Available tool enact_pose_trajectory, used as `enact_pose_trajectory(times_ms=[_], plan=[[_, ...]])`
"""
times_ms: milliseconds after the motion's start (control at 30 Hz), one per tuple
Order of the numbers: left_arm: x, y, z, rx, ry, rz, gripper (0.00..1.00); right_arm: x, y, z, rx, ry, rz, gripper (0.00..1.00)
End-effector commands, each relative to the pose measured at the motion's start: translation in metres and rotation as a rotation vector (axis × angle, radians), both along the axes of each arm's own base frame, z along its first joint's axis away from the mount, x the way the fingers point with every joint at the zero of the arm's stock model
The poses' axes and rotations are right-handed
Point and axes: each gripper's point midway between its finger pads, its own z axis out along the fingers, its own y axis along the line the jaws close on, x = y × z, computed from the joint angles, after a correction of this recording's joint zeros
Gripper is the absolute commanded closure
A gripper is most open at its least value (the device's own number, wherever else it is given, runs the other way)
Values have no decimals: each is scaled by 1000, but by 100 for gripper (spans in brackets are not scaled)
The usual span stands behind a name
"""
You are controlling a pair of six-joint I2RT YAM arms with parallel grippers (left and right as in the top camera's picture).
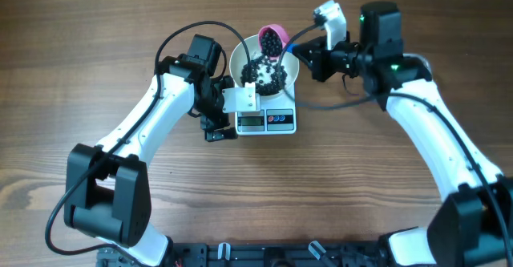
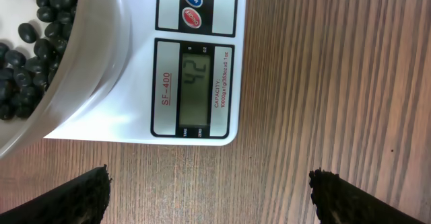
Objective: Scoop item into bowl and weigh 150g on scale
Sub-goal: 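Carry the scoop to the white bowl and pour the beans, then return the scoop to the tub and scoop beans again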
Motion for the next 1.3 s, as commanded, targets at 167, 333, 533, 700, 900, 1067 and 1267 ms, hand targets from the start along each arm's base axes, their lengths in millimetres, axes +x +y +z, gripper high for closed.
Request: enact_pose_trajectory(times_ms=[167,333,533,700,900,1067,1267], plan=[[-2,-4,-1,-20,14,-7,0,-1,10,16,-494,-438,134,96],[-2,-4,-1,-20,14,-7,0,-3,15,17,-567,-528,226,96],[-2,-4,-1,-20,14,-7,0,-6,19,17,-544,-527,246,96],[-2,-4,-1,-20,14,-7,0,13,-3,57,-206,-327,-124,96],[-2,-4,-1,-20,14,-7,0,13,-128,84,-112,-187,-498,96],[-2,-4,-1,-20,14,-7,0,-10,-251,19,-195,120,-774,96],[-2,-4,-1,-20,14,-7,0,-32,-307,-77,-368,433,-848,92]])
